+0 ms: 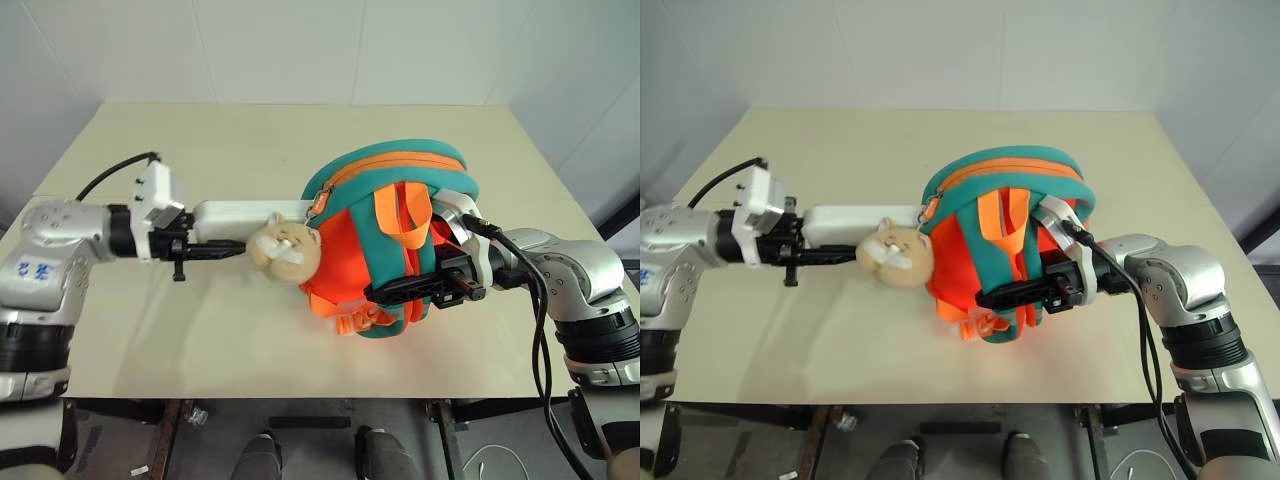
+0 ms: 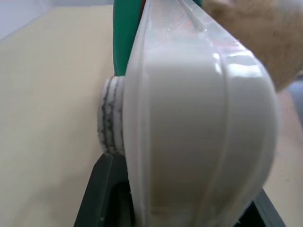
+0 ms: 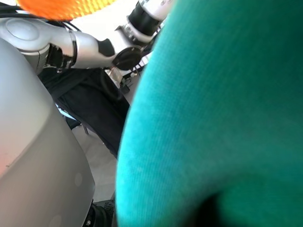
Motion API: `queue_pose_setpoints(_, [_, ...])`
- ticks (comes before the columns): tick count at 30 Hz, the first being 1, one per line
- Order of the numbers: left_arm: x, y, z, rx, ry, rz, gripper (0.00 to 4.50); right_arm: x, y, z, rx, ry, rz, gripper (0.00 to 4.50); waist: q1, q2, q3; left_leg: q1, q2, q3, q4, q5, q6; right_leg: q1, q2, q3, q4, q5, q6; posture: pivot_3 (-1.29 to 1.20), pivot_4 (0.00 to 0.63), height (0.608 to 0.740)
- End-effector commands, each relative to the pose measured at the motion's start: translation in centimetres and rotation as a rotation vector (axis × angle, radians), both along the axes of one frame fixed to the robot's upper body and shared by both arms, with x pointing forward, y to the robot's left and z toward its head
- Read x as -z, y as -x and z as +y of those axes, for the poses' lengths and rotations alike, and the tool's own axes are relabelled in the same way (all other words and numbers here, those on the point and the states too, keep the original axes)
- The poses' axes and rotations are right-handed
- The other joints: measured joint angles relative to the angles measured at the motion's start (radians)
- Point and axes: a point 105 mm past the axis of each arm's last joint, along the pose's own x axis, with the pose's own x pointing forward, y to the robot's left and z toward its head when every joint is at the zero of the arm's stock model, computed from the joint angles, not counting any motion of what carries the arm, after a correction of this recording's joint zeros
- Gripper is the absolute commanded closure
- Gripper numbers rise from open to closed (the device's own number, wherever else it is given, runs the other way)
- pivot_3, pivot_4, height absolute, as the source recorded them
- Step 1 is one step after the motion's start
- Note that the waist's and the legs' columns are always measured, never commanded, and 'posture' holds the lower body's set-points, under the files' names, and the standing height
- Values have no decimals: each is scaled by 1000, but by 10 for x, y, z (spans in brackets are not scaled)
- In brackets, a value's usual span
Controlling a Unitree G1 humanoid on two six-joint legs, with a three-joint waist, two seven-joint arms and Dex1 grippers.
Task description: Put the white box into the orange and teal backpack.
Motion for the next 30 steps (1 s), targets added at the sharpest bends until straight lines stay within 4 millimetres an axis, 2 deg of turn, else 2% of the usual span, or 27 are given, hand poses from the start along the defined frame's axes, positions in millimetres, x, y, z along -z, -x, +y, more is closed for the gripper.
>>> queue_pose_setpoints(1, [-6, -23, -22, 32, -174, -46, 3266, -6, 0, 3, -21, 4, -52, 4481, 0, 0, 0, 0, 0, 0, 0, 0, 0, 0, 1, 0, 1, 0, 0, 0, 150, 740])
queue_pose_setpoints(3, [-16, -33, -42, 69, -185, -66, 3266, -11, -7, 4, 6, -16, -74, 4481, 0, 0, 0, -1, 1, 0, 2, 0, 0, -1, 2, 0, 2, 0, 1, 0, 150, 740])
queue_pose_setpoints(5, [-27, -37, -66, 108, -108, -41, 3266, -14, -10, 5, 17, -29, -83, 4481, -2, 0, 0, -1, 1, 1, 3, 0, 0, -1, 2, 2, 2, 1, 1, 0, 150, 740])
queue_pose_setpoints(7, [-28, -36, -97, 176, -72, 0, 3266, -12, -10, 7, 14, -28, -87, 4481, -3, 0, 0, -1, 1, 1, 3, 0, 1, -1, 2, 3, 2, 1, 2, 0, 150, 740])
queue_pose_setpoints(10, [-16, -39, -125, 186, -93, 66, 3266, -11, -8, 10, 9, -31, -88, 4481, -4, 0, 0, -3, 1, 1, 3, -1, 2, -3, 2, 4, 4, 0, 4, 0, 150, 740])
queue_pose_setpoints(15, [1, -37, -149, 214, -85, 115, 3266, -8, -5, 16, 4, -39, -87, 4481, -1, 0, 1, -3, 1, 1, 4, -1, 2, -4, 3, 5, 8, -2, 5, 0, 150, 740])
queue_pose_setpoints(16, [2, -35, -150, 216, -80, 129, 3266, -7, -4, 16, 3, -41, -86, 4481, -1, 0, 1, -4, 1, 1, 5, -2, 2, -4, 3, 5, 8, -2, 5, 0, 150, 740])
queue_pose_setpoints(18, [2, -34, -144, 210, -69, 129, 2540, -6, -3, 16, 8, -45, -82, 4500, 0, 0, 1, -4, 1, 1, 7, -2, 1, -3, 3, 5, 5, -2, 5, 0, 150, 740])
queue_pose_setpoints(23, [-6, -37, -123, 164, -25, 124, 1069, -4, -3, 14, 20, -45, -76, 4500, -3, 1, 1, -4, 1, 1, 10, -3, 1, -3, 3, 6, 7, -2, 5, 0, 150, 740])
queue_pose_setpoints(26, [-16, -32, -98, 170, 14, 109, 212, -3, -3, 13, 28, -48, -71, 4500, -11, 1, 1, -3, 1, 1, 10, -3, 1, -3, 3, 6, 8, -2, 5, 0, 150, 740])
queue_pose_setpoints(28, [-19, -27, -81, 177, 10, 82, 212, -2, -3, 13, 29, -48, -70, 4500, -15, 1, 1, -3, 2, 1, 10, -3, 1, -4, 4, 6, 10, -2, 4, 0, 150, 740])
queue_pose_setpoints(30, [-18, -18, -53, 181, -21, 60, 212, 0, -4, 13, 31, -47, -69, 4500, -19, 1, 1, -1, 2, 1, 9, -3, 1, -4, 4, 7, 11, -3, 3, 0, 150, 740])
